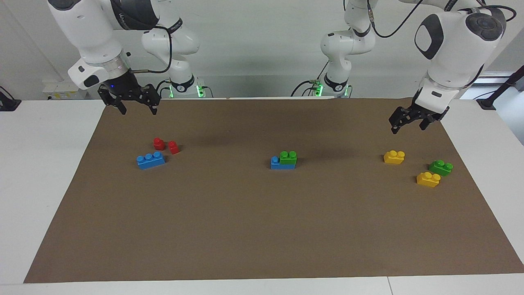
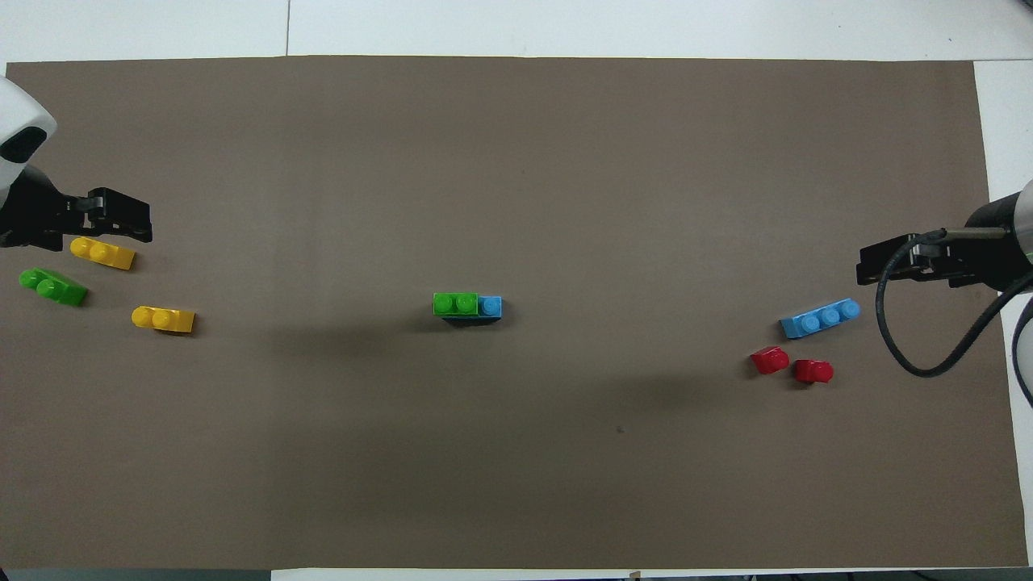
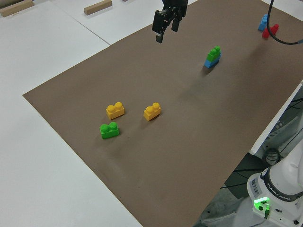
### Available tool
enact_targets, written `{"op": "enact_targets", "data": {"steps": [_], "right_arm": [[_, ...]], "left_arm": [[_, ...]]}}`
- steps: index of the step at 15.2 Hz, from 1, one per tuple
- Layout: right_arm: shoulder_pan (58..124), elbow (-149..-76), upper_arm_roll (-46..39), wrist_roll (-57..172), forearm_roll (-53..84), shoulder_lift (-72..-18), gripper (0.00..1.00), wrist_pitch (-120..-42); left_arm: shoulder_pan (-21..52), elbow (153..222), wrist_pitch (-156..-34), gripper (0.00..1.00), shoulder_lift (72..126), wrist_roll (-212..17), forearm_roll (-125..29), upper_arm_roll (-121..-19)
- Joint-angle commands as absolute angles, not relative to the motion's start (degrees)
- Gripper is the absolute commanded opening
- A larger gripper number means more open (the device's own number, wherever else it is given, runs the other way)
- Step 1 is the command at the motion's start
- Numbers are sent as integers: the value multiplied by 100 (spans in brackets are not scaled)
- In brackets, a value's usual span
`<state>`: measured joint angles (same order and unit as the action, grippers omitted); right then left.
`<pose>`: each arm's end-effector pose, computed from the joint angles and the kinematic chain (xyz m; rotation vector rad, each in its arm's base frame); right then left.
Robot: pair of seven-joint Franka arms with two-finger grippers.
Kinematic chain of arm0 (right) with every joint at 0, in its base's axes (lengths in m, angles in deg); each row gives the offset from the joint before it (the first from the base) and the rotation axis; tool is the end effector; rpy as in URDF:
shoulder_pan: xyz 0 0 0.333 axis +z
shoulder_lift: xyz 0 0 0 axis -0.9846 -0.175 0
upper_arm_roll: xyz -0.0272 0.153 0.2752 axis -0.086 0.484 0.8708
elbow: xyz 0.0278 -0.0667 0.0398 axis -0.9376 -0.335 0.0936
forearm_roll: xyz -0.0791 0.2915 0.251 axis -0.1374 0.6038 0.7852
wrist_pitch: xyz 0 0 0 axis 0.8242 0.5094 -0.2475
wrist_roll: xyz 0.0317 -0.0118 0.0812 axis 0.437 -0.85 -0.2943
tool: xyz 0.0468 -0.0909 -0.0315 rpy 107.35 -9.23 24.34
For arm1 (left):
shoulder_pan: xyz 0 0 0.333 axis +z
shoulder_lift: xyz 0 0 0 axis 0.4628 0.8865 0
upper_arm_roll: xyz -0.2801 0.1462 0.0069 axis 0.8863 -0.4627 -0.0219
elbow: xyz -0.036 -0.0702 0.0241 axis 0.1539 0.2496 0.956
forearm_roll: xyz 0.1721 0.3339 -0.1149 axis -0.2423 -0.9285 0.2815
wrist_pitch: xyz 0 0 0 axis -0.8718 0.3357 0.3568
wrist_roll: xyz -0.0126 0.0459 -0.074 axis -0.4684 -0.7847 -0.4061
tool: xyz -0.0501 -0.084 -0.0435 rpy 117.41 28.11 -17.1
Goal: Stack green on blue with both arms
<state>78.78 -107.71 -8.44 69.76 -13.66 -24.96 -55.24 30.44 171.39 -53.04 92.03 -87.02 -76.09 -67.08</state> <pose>0.5294 0.0159 0.5972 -3.1243 0.0850 0.0719 0.5783 -0.0242 0.5735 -3.0950 -0.0459 0.0045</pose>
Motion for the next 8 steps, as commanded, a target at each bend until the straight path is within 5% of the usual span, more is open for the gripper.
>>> {"op": "enact_targets", "data": {"steps": [1,8], "right_arm": [[7860,-10694,-816,6735,-1565,-2523,100,-5407],[7860,-10694,-816,6647,-1628,-2523,100,-5355]], "left_arm": [[3073,17042,-5197,100,9217,-8607,-7521,-6719],[2405,16972,-5048,100,9244,-8572,-7249,-7492]]}}
